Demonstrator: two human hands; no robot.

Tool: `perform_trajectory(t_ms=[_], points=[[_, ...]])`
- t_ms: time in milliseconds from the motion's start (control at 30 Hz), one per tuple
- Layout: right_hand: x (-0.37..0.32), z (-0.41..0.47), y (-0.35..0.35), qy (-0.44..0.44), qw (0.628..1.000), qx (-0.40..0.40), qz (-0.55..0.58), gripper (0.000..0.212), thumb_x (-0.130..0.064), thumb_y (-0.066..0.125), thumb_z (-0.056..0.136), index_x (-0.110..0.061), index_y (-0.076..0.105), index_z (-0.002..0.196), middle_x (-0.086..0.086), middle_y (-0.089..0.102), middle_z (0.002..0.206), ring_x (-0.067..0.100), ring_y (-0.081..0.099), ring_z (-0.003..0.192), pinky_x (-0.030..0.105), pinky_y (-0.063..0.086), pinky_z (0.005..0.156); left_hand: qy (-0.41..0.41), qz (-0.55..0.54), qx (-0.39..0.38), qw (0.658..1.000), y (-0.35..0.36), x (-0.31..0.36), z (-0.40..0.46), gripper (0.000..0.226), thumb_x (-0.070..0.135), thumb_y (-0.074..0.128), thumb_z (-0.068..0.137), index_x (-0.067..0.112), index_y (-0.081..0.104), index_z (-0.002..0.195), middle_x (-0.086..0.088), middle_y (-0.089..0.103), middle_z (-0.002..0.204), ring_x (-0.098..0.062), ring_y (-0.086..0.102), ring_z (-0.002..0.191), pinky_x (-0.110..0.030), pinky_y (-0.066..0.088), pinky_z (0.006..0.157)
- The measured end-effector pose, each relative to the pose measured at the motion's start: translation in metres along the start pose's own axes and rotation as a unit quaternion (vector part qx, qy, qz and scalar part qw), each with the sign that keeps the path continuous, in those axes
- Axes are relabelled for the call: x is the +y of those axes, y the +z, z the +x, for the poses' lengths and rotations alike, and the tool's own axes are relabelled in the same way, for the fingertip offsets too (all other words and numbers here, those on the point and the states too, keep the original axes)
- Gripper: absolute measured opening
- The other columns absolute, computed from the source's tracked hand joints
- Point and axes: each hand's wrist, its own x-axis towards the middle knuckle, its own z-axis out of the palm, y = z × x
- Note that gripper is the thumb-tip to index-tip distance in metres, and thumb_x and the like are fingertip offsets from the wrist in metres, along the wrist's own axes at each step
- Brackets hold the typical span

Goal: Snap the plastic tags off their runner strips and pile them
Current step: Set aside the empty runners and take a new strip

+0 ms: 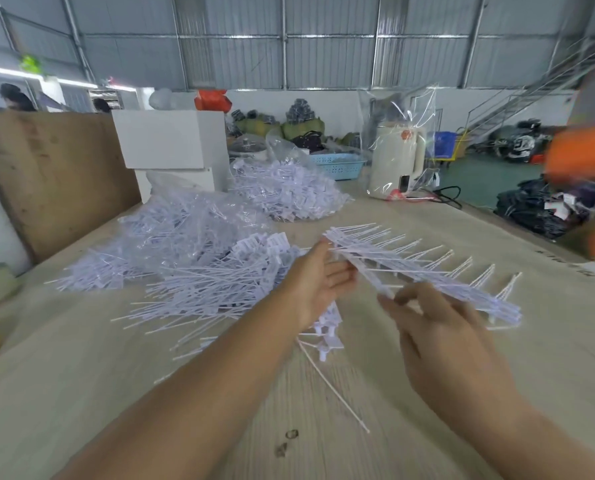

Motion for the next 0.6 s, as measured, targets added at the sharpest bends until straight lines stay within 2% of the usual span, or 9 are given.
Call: perform_trajectory(t_ms=[67,133,200,267,333,367,433,500,600], points=[[-0.01,-0.013,0.002,-0.042,0.998,-0.044,0.027,0.052,0.001,0.082,0.046,-0.015,0.073,0.095,0.004,0.064,0.088,0.02,0.058,0.048,0.029,0.05,0.056,0.001,0.017,0.01,1.0,0.002,0.002,0.0,0.03,0.029,0.045,0.099,0.005,0.049,0.115,-0.017,0.059,0.107,-0.024,0.059,0.091,-0.031,0.053,0.07],[-0.011,-0.021,0.008,-0.088,0.991,-0.083,0.05,0.048,-0.012,0.083,0.054,-0.019,0.073,0.1,0.0,0.065,0.089,0.015,0.059,0.051,0.023,0.05,0.056,-0.007,0.086,0.015,0.996,0.004,0.001,-0.002,0.015,0.022,0.052,0.096,0.008,0.056,0.096,-0.011,0.059,0.093,-0.02,0.058,0.083,-0.027,0.052,0.068],[-0.008,-0.021,0.008,-0.11,0.982,-0.138,0.074,0.039,-0.035,0.066,0.074,-0.027,0.068,0.112,-0.007,0.064,0.099,0.008,0.064,0.07,0.023,0.049,0.065,-0.002,0.146,0.039,0.989,0.003,0.001,-0.003,0.015,0.011,0.056,0.093,0.013,0.054,0.079,-0.006,0.05,0.075,-0.014,0.05,0.065,-0.023,0.047,0.062],[-0.003,-0.013,0.006,-0.035,0.958,-0.18,0.222,0.042,-0.052,0.043,0.084,-0.032,0.066,0.112,-0.017,0.062,0.106,-0.001,0.06,0.091,0.019,0.042,0.081,0.04,0.189,0.084,0.977,-0.001,0.002,-0.002,0.028,-0.002,0.055,0.089,0.015,0.045,0.07,-0.007,0.04,0.065,-0.015,0.04,0.055,-0.025,0.039,0.055],[0.012,-0.002,0.008,0.102,0.91,-0.125,0.383,0.032,-0.049,0.045,0.093,-0.03,0.071,0.095,-0.016,0.066,0.097,0.0,0.059,0.091,0.018,0.041,0.082,0.08,0.222,0.111,0.965,-0.001,0.006,-0.005,0.022,-0.005,0.051,0.086,0.011,0.049,0.071,-0.012,0.042,0.068,-0.02,0.043,0.06,-0.031,0.038,0.059],[0.022,0.003,0.011,0.155,0.9,-0.088,0.397,0.027,-0.042,0.047,0.095,-0.03,0.071,0.088,-0.014,0.067,0.094,0.002,0.059,0.088,0.02,0.042,0.081,0.097,0.226,0.112,0.963,-0.001,0.008,-0.008,0.015,-0.004,0.049,0.085,0.007,0.057,0.078,-0.015,0.048,0.073,-0.023,0.048,0.067,-0.037,0.045,0.064],[0.039,0.012,0.021,0.225,0.887,-0.058,0.4,0.027,-0.029,0.045,0.097,-0.029,0.069,0.085,-0.013,0.066,0.092,0.005,0.059,0.084,0.024,0.041,0.079,0.13,0.227,0.108,0.959,-0.001,0.012,-0.01,0.025,-0.005,0.046,0.084,0.006,0.066,0.093,-0.016,0.059,0.082,-0.026,0.054,0.077,-0.049,0.052,0.079],[0.055,0.02,0.031,0.295,0.85,-0.014,0.436,0.033,-0.024,0.041,0.099,-0.024,0.07,0.083,-0.011,0.067,0.087,0.011,0.057,0.074,0.023,0.04,0.071,0.174,0.225,0.109,0.952,-0.002,0.02,-0.012,0.028,-0.006,0.045,0.083,0.009,0.067,0.087,-0.01,0.063,0.077,-0.024,0.058,0.072,-0.044,0.052,0.077],[0.077,0.03,0.039,0.361,0.807,0.01,0.467,0.036,-0.025,0.039,0.099,-0.017,0.07,0.083,-0.002,0.066,0.08,0.016,0.049,0.063,0.025,0.038,0.062,0.233,0.223,0.114,0.94,-0.002,0.038,-0.016,0.033,-0.003,0.045,0.086,0.012,0.061,0.112,-0.002,0.064,0.078,-0.013,0.059,0.063,-0.029,0.05,0.068]])
